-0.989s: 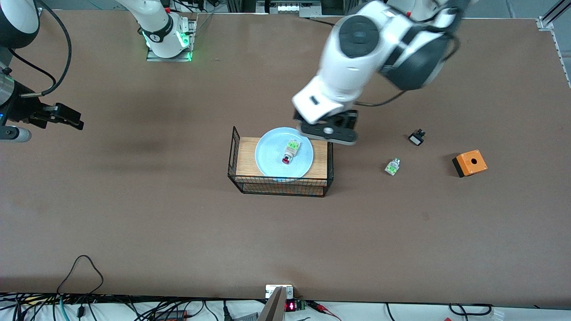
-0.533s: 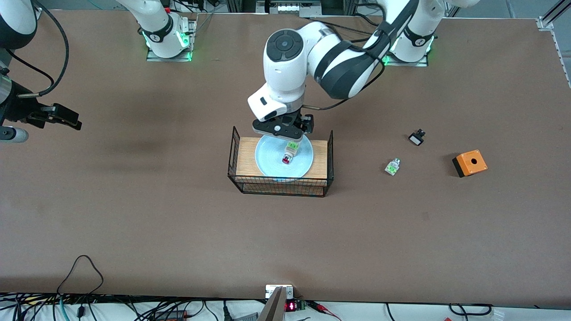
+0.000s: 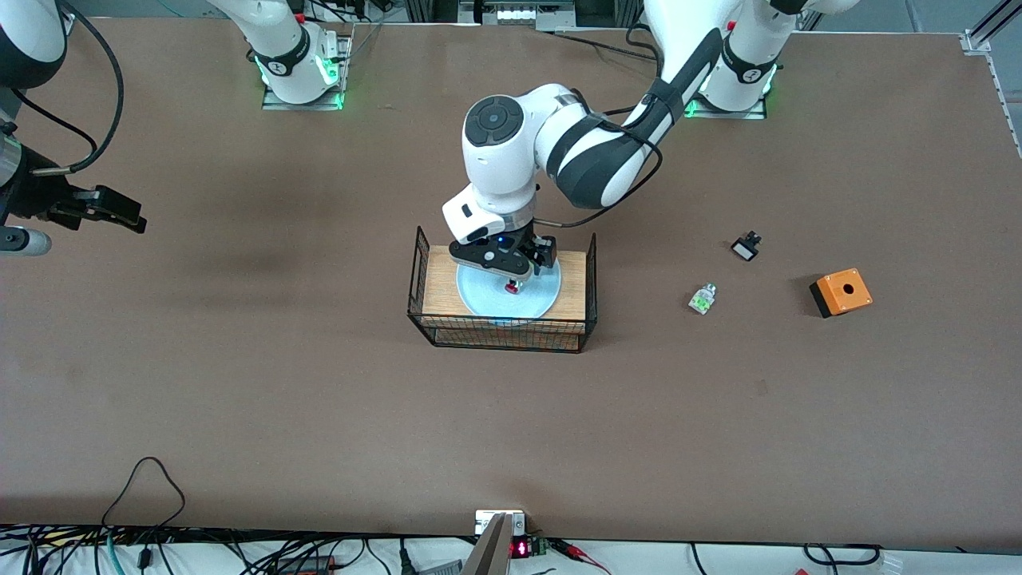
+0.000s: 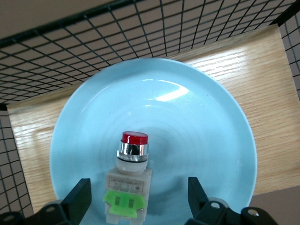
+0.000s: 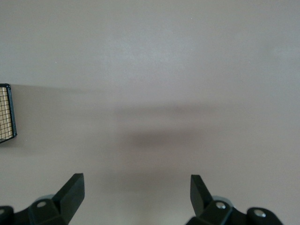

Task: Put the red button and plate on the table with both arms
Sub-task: 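Lower the left gripper and close it on the red button, then lift the red button and carry it beside the orange box, then lower the red button onto the table while the right gripper reaches the plate, then open the left gripper and raise it while the right gripper grips the plate rim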

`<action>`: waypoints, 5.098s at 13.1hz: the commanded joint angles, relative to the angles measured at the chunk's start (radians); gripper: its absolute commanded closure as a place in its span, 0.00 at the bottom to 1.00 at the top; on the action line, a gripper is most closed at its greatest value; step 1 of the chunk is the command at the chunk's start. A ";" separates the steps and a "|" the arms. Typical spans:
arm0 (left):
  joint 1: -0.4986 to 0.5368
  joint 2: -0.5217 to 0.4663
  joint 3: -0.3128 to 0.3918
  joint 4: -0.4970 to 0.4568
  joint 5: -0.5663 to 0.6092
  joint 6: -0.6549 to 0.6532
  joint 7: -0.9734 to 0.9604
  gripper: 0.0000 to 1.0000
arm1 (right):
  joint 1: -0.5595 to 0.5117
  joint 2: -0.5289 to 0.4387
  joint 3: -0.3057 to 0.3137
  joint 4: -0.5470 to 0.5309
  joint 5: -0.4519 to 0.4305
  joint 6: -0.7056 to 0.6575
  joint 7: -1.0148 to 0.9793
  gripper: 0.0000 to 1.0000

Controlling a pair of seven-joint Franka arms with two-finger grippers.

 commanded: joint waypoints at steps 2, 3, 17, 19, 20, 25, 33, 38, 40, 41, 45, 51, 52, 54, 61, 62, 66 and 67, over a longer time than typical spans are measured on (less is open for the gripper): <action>-0.011 0.013 0.007 0.005 0.027 -0.001 0.008 0.50 | -0.002 -0.004 0.002 -0.006 0.000 0.004 0.001 0.00; -0.011 0.016 0.007 0.006 0.027 -0.001 0.008 0.63 | -0.002 -0.004 0.002 -0.006 0.000 0.004 0.001 0.00; 0.257 -0.289 0.003 0.024 -0.152 -0.496 0.073 0.92 | 0.006 0.005 0.003 0.005 0.007 0.004 0.001 0.00; 0.349 -0.289 0.006 0.023 -0.154 -0.547 0.251 0.92 | 0.009 0.031 0.003 0.028 0.008 0.004 0.002 0.00; 0.401 -0.289 0.010 0.023 -0.152 -0.551 0.324 0.92 | 0.009 0.038 0.005 0.035 0.007 0.004 0.002 0.00; 0.634 -0.196 0.006 -0.005 -0.148 -0.536 0.606 0.91 | 0.014 0.029 0.010 0.037 0.049 -0.003 0.005 0.00; 0.828 -0.072 0.017 -0.316 -0.054 -0.008 0.914 0.91 | 0.314 0.032 0.137 0.040 0.142 -0.001 0.655 0.00; 0.848 0.008 0.018 -0.354 -0.052 0.154 0.922 0.90 | 0.486 0.127 0.142 0.049 0.140 0.131 1.028 0.00; 0.851 0.019 0.020 -0.388 -0.052 0.221 0.922 0.85 | 0.536 0.170 0.143 0.051 0.131 0.194 1.210 0.00; 0.849 0.018 0.018 -0.396 -0.052 0.222 0.920 0.74 | 0.567 0.195 0.142 0.051 0.132 0.240 1.313 0.00; 0.843 -0.054 -0.005 -0.384 -0.054 0.067 0.911 0.00 | 0.598 0.279 0.140 0.051 0.132 0.375 1.462 0.00; 0.845 -0.261 -0.092 -0.304 -0.071 -0.204 0.911 0.00 | 0.581 0.365 0.129 0.052 0.099 0.470 1.466 0.00; 0.845 -0.281 -0.108 -0.252 -0.071 -0.297 0.905 0.00 | 0.581 0.377 0.129 0.052 0.077 0.472 1.466 0.00; 0.845 -0.301 -0.125 -0.149 -0.071 -0.433 0.903 0.00 | 0.581 0.394 0.129 0.051 0.059 0.472 1.466 0.00; 0.599 -0.548 0.176 -0.262 -0.299 -0.452 0.713 0.00 | 0.595 0.417 0.128 0.049 0.066 0.472 1.467 0.00; 0.593 -0.586 0.184 -0.311 -0.299 -0.428 0.715 0.00 | 0.598 0.416 0.129 0.049 0.068 0.472 1.467 0.00; 0.556 -0.699 0.236 -0.471 -0.290 -0.266 0.675 0.00 | 0.618 0.417 0.131 0.051 0.068 0.474 1.464 0.00; 0.555 -0.702 0.240 -0.471 -0.289 -0.266 0.682 0.00 | 0.618 0.417 0.131 0.051 0.069 0.474 1.464 0.00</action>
